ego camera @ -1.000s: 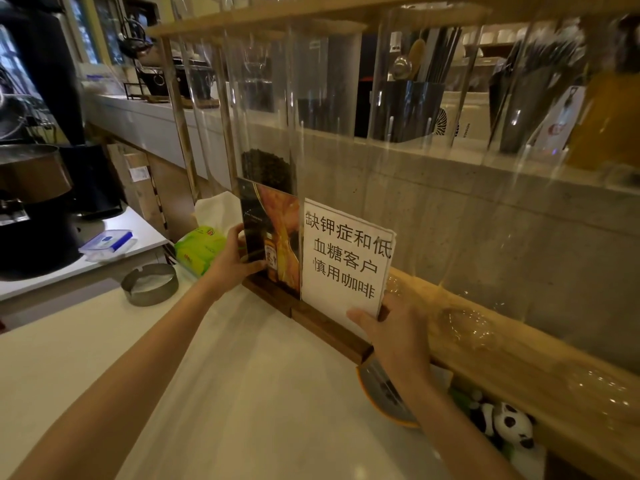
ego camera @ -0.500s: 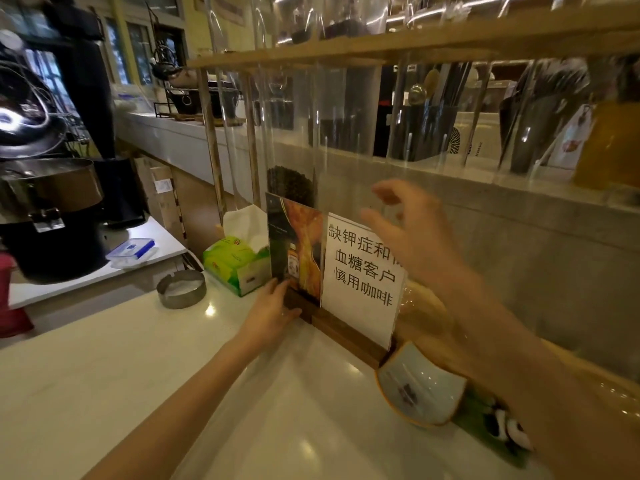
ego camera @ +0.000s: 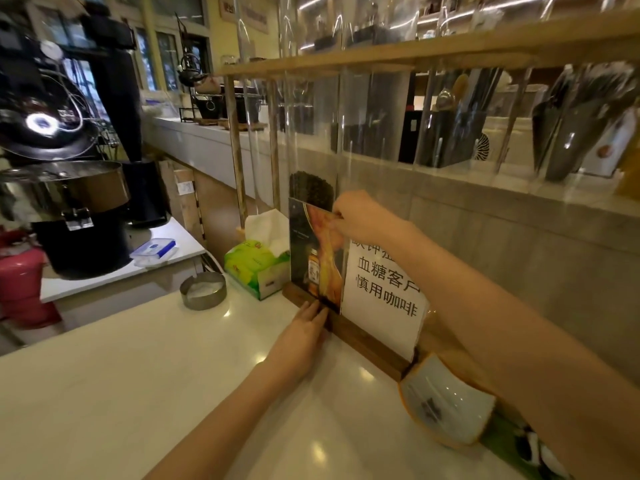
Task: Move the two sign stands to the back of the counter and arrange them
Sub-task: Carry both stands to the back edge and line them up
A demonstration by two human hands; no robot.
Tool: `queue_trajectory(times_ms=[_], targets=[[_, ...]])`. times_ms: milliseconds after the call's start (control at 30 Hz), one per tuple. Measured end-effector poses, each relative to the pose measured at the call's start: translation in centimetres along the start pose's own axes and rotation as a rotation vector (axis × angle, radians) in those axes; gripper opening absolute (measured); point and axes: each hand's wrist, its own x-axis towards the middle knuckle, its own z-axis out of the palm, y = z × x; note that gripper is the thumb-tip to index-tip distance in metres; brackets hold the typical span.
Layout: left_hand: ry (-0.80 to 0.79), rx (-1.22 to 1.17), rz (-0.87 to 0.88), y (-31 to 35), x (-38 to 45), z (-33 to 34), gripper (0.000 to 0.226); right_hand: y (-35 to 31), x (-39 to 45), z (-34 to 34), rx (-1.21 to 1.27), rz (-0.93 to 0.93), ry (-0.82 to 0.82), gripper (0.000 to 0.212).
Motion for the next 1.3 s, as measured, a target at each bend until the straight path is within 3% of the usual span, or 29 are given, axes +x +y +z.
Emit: queue_trajectory(times_ms=[133,333,500,633,767,933,1100,1300], targets=[[-0.013,0.004,0.012,0.2,-0.1,-0.1,0.05,-0.2,0.2,0.3,-0.076,-0.032,0.062,0.034],[-0.06,0.023,-0.005,-0.2,0.1,0.1,0.051,-0.2,0.5,0.2,-0.167,-0.017,0.075,0.031],[-0.055,0.027,-0.007,-0.2,0.1,0.5,0.052,-0.1,0.7,0.2,-0.125,0.002,0.06,0.015],[-0.067,0.01,-0.018,-0.1,0.1,0.3,0.052,-0.1,0.5,0.3,-0.138,-0.004,0.071,0.029],[-0.085,0.006,-0.021,-0.1,0.2,0.1,0.052,-0.1,-0.1,-0.2,-0.103,0.012,-0.022,0.024],[-0.101,0.025,-0.066,0.4,0.2,0.2,0.054,2.1,-3.2,-2.2,-0.076,0.012,-0.051,0.042],[-0.047,0.091,-0.082,1.7,0.3,0.6,0.046,3.1,-5.5,-2.0,-0.014,-0.009,-0.012,0.027],[-0.103,0.081,-0.131,2.7,0.7,0.2,0.043,3.3,-5.1,-2.0,-0.026,-0.039,0.013,0.019]])
